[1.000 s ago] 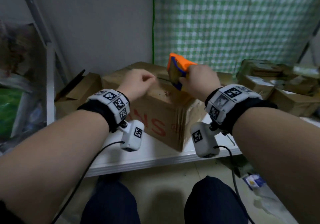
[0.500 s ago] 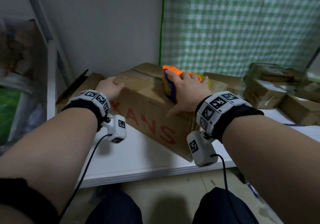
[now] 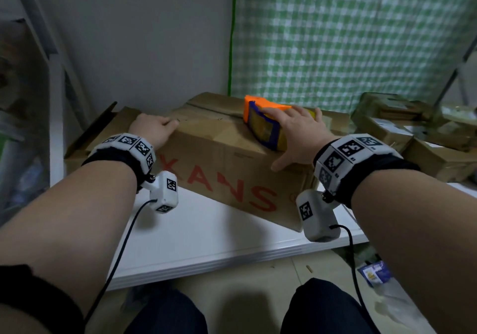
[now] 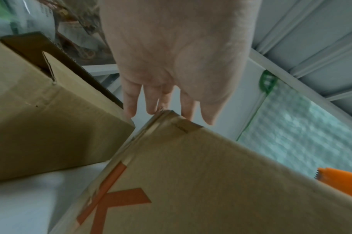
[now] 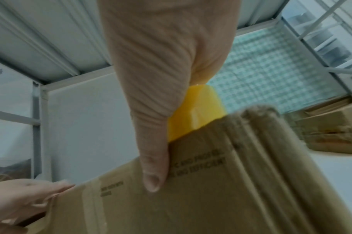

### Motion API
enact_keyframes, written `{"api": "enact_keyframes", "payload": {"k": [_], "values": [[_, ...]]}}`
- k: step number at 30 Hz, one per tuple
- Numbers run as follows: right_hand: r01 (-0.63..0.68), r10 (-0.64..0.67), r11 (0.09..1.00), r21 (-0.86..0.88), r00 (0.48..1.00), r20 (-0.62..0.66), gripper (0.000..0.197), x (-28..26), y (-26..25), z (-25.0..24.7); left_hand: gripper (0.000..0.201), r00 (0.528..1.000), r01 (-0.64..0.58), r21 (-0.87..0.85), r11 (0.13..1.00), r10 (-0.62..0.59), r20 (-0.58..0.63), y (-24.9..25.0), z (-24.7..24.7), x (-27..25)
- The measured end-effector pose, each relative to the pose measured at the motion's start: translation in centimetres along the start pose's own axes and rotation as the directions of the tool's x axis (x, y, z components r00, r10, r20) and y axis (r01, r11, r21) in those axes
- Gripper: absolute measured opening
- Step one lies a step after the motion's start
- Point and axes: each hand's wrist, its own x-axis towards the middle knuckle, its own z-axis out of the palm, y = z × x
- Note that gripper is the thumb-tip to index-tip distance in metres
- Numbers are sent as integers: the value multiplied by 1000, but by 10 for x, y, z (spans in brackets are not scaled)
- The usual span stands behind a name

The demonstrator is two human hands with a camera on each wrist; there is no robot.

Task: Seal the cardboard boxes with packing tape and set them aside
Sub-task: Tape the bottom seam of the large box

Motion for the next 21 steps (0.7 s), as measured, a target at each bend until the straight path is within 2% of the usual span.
{"api": "enact_keyframes", "payload": {"k": [5,10,14,17,19,21], "values": [[-166,168,986,30,984,-51,119,-7,10,11,47,995,-86,182,980,94,-35,3,-6,-22],[-325,333,941,99,938,-92,105,-19,6,16,50,999,-41,266,963,42,2,5,-22,-58],[-380,403,901,209,912,-75,94,-23,-2,15,44,997,-61,274,960,45,63,20,-41,-89],[-422,454,864,274,889,-62,97,-26,-10,13,43,977,-58,121,991,31,211,34,-58,-108],[-471,492,817,334,870,23,100,-27,-16,11,41,932,11,-99,995,25,362,42,-66,-119],[-497,491,798,342,864,109,98,-28,-21,8,38,871,76,-235,969,50,488,45,-71,-124]]}}
